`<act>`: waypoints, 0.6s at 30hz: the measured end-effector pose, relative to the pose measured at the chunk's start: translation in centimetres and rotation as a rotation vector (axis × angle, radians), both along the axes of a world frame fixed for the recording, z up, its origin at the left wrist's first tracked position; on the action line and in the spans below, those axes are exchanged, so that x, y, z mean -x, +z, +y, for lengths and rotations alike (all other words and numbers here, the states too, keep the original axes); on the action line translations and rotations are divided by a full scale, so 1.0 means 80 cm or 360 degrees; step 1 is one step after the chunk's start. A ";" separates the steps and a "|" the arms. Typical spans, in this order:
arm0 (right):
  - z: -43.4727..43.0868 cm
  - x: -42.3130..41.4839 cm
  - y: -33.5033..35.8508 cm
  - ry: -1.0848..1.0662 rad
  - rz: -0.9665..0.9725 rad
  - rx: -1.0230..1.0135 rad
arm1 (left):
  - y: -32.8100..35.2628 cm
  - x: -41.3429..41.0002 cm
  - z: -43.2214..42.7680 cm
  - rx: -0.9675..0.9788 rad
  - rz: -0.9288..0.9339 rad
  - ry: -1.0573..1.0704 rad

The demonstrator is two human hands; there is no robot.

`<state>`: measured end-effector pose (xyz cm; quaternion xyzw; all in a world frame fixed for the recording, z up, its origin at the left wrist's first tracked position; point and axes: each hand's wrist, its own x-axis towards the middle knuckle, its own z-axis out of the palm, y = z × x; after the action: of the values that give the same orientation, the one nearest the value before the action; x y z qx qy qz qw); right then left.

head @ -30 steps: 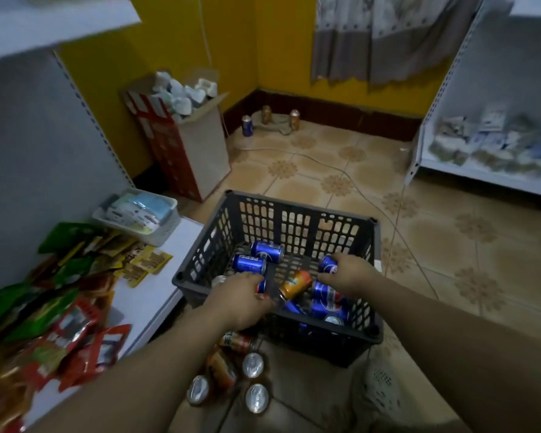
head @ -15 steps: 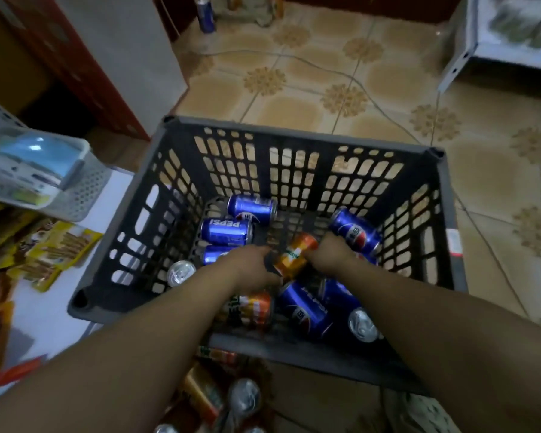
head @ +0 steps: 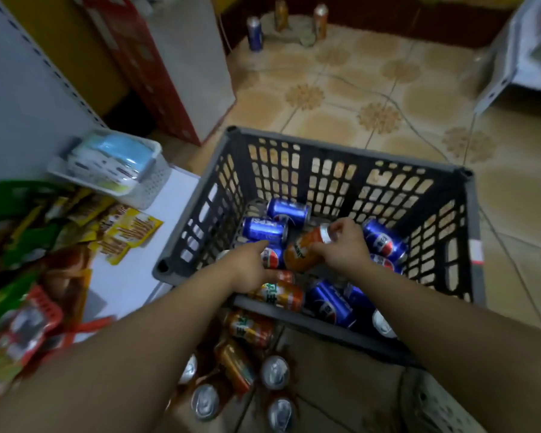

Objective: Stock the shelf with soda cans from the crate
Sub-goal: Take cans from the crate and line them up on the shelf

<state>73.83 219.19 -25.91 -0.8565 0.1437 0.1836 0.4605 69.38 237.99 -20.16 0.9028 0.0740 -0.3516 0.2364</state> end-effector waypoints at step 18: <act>0.134 0.261 0.393 0.1013 -0.0408 -0.0816 | 0.375 0.288 0.074 0.1381 -0.1263 0.1632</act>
<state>52.96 229.94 5.54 -0.7318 -0.2365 0.2385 0.5930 46.35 243.88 9.81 0.6408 0.2478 0.1534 0.7103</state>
